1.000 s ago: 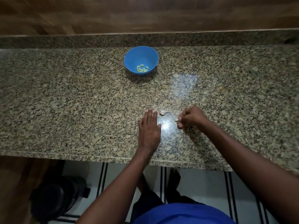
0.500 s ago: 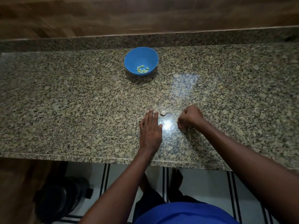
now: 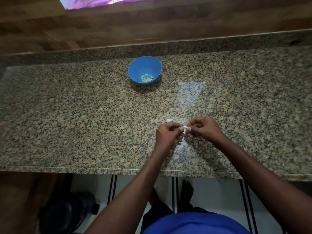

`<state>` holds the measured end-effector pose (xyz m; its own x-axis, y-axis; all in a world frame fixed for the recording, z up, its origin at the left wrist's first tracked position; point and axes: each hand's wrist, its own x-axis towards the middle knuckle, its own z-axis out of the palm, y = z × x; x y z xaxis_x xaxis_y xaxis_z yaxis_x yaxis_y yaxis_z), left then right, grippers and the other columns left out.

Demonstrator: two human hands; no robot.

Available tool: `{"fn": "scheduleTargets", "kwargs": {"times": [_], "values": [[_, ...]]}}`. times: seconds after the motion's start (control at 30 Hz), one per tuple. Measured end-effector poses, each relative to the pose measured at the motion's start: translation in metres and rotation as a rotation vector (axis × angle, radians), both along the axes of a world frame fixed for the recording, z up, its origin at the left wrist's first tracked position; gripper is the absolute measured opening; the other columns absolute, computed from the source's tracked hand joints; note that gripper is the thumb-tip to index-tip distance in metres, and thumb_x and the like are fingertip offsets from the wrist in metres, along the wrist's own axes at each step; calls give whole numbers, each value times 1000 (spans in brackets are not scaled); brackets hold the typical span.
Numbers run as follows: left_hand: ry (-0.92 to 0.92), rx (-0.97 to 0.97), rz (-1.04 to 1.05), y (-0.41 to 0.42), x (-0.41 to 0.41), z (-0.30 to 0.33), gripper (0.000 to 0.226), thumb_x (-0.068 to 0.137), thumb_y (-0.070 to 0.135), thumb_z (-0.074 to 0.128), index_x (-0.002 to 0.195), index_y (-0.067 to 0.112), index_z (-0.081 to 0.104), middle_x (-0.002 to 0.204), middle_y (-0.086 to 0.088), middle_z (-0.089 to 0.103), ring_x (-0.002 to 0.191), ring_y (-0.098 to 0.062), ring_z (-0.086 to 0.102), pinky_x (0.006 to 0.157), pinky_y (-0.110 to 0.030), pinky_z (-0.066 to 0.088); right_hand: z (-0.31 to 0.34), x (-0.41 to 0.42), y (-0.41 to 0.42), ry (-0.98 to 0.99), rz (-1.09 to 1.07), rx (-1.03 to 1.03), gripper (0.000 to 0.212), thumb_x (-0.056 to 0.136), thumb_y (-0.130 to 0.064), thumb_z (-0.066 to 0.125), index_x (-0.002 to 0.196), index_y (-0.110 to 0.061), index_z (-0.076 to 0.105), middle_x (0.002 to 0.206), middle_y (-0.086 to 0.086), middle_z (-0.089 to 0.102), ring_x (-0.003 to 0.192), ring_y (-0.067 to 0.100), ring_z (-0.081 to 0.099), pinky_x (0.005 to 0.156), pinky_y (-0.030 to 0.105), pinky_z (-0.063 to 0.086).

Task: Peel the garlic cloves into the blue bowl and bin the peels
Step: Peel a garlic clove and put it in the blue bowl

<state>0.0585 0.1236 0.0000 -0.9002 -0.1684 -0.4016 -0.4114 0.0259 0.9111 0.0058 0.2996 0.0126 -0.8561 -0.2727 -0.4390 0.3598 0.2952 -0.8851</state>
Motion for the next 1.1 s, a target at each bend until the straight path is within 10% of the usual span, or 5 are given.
{"fn": "scheduleTargets", "kwargs": {"times": [0.2, 0.47, 0.7, 0.83, 1.1], "values": [[-5, 107, -46, -5, -6, 14, 11, 88, 11, 79, 98, 4, 78, 87, -15, 78, 77, -22, 74, 73, -33, 62, 5, -2, 6, 55, 190, 76, 24, 100, -15, 64, 81, -2, 71, 68, 13, 71, 55, 20, 64, 51, 27, 51], [61, 12, -102, -3, -9, 17, 7, 89, 9, 78, 95, 5, 78, 87, -13, 77, 78, -21, 73, 81, -36, 63, 3, -10, 9, -615, 44, -446, 32, 102, -11, 38, 73, -10, 50, 54, -3, 39, 44, 10, 30, 38, 20, 30], [-241, 155, -7, 1, -21, 16, 15, 90, 2, 75, 100, -9, 73, 89, -23, 75, 65, -21, 72, 65, -26, 63, 14, 0, 4, 373, 253, 488, 35, 95, -19, 70, 61, -21, 61, 55, -4, 58, 48, 10, 47, 47, 20, 36], [-282, 168, 36, 7, -26, 18, 18, 89, 0, 75, 102, -11, 72, 88, -22, 76, 66, -22, 73, 64, -26, 62, 10, 9, 0, 557, 220, 627, 34, 94, -17, 69, 61, -21, 59, 53, -5, 54, 46, 11, 45, 47, 20, 30], [94, -93, -69, 8, -17, 9, 5, 91, 10, 77, 94, 7, 77, 83, -9, 77, 77, -26, 75, 74, -39, 65, 6, -13, 10, -635, -107, -324, 26, 96, -6, 48, 71, -9, 57, 54, -2, 46, 41, 7, 37, 36, 17, 32]]}}
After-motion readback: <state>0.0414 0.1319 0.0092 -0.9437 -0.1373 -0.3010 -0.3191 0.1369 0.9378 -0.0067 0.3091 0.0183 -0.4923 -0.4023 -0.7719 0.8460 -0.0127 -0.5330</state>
